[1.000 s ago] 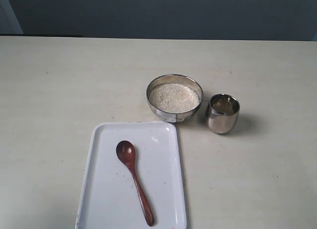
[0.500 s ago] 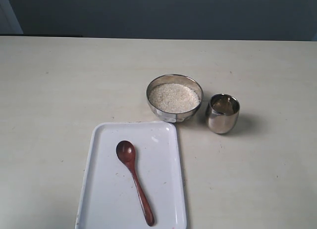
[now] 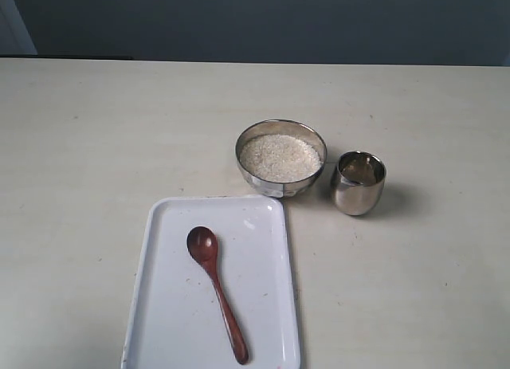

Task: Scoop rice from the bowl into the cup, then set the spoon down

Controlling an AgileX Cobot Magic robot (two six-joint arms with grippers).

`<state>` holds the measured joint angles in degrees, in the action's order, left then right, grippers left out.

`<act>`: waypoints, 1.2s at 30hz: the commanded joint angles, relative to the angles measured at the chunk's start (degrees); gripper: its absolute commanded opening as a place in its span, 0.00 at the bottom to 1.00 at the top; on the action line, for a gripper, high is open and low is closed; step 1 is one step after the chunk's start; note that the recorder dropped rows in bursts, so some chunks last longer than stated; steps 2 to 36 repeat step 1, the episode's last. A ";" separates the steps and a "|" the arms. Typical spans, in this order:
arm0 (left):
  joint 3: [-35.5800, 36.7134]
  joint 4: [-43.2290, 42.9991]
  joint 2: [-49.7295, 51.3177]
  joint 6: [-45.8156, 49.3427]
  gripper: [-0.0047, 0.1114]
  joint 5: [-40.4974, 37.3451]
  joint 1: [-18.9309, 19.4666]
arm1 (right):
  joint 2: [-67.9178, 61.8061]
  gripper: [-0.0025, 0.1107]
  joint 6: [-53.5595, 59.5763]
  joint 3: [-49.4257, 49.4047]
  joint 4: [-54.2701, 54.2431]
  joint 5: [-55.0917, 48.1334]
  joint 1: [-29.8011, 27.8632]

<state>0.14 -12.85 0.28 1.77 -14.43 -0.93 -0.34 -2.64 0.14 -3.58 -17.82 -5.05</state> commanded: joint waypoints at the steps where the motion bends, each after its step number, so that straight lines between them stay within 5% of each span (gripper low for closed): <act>1: -0.14 -0.10 -0.28 -0.27 0.04 1.11 -0.38 | 0.34 0.01 -0.01 -0.14 -0.05 0.45 -0.28; 36: -0.14 -0.10 -0.28 -0.27 0.04 1.11 -0.38 | 0.34 0.01 -0.01 -0.14 -0.05 0.45 -0.28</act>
